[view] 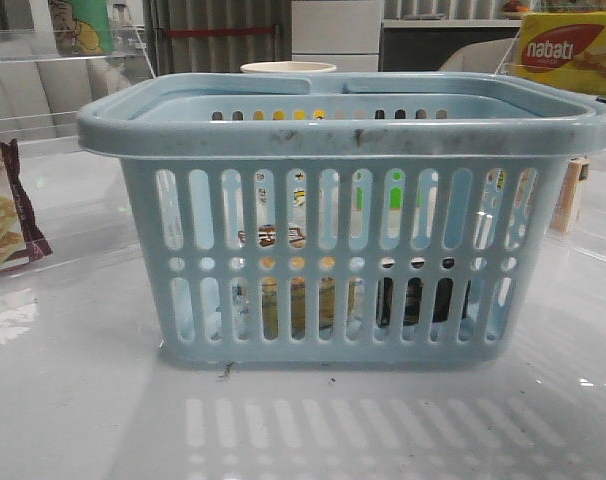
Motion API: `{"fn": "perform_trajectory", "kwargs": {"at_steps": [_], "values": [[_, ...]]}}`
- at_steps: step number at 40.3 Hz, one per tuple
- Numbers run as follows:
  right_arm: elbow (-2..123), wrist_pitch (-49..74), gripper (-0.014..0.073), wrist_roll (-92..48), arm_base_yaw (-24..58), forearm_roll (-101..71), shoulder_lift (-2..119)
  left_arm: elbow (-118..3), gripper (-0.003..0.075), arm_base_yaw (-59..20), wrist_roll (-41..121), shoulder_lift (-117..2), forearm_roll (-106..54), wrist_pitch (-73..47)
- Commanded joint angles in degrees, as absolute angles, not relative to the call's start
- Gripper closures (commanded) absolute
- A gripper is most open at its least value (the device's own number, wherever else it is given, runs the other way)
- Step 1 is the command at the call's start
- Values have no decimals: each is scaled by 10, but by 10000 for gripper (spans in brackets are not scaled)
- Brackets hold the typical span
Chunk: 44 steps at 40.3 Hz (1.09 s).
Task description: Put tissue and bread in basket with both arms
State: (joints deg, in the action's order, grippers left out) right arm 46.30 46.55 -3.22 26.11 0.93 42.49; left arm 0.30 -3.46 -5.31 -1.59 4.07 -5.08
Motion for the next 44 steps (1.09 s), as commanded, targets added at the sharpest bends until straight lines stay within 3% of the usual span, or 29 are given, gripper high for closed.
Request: {"fn": "perform_trajectory", "kwargs": {"at_steps": [1, 44], "values": [[479, 432, 526, -37, 262, 15, 422, 1, 629, -31, -61, -16, 43, 17], [479, 435, 526, -37, 262, 15, 422, 5, 629, -31, -13, 14, 47, 14]]}}
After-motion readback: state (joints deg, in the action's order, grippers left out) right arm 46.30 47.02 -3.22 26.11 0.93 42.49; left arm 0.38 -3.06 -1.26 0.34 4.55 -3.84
